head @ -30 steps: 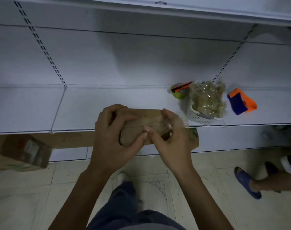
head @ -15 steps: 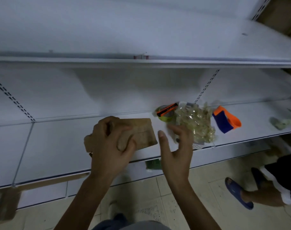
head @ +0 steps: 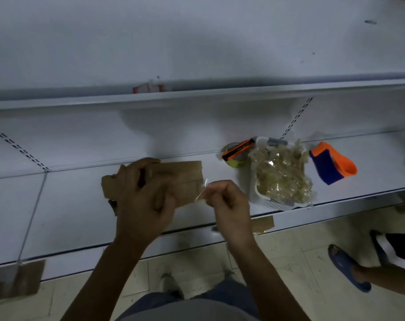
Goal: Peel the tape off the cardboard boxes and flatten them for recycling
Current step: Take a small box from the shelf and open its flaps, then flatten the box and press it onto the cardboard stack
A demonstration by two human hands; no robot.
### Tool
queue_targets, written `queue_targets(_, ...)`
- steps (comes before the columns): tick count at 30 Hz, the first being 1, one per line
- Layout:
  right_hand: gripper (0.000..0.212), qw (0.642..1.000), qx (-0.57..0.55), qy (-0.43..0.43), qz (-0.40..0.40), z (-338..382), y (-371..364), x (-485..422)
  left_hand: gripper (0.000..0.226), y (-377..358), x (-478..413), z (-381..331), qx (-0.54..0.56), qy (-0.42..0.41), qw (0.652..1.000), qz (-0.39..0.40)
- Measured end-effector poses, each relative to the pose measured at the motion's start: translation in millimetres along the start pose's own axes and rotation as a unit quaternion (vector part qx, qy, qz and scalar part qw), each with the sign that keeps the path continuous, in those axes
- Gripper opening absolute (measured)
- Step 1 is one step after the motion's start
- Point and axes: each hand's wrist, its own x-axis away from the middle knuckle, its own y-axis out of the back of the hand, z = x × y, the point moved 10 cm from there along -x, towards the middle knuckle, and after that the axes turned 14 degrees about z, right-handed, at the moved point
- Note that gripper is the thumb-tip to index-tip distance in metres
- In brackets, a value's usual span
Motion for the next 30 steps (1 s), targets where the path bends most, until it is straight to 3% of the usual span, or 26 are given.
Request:
queue_targets(2, 0.016, 0.982, -0.163, -0.084, -0.032, -19, 30, -7, 0.023, 6, 1, 15, 0.064, 0.079, 0.994, -0.034)
queue_targets(4, 0.016, 0.934, -0.317, -0.16, -0.039, -37, 52, -8, 0.021, 1, 4, 22, 0.162, 0.136, 0.976, -0.056)
queue_targets(7, 0.015, 0.879, -0.428, -0.209, -0.033, -48, 74, -4, 0.019, -34, 13, 22, 0.35, 0.238, 0.904, -0.067)
queue_targets(11, 0.019, 0.876, -0.435, -0.208, -0.002, -49, 99, -3, 0.037, -84, 44, 21, 0.496, 0.351, 0.784, -0.131)
queue_targets(16, 0.027, 0.91, -0.362, -0.202, 0.019, -46, 141, -13, 0.034, -110, 92, 16, 0.517, 0.42, 0.718, -0.203)
queue_targets(19, 0.034, 0.908, -0.382, -0.167, -0.04, -44, 212, -31, 0.034, -103, 144, 16, 0.578, 0.44, 0.605, -0.328)
queue_targets(22, 0.018, 0.913, -0.392, -0.111, -0.01, -35, 253, -57, 0.045, -90, 187, 7, 0.561, 0.456, 0.579, -0.377)
queue_targets(27, 0.005, 0.959, -0.25, -0.13, 0.041, -45, 235, -66, 0.04, -143, 183, -29, 0.592, 0.477, 0.552, -0.341)
queue_targets(29, 0.01, 0.993, 0.018, -0.111, 0.04, -44, 235, -75, 0.027, -167, 171, -47, 0.593, 0.499, 0.554, -0.306)
queue_targets(30, 0.014, 0.979, 0.18, -0.086, 0.03, -41, 237, -81, 0.019, -176, 168, -54, 0.593, 0.505, 0.558, -0.288)
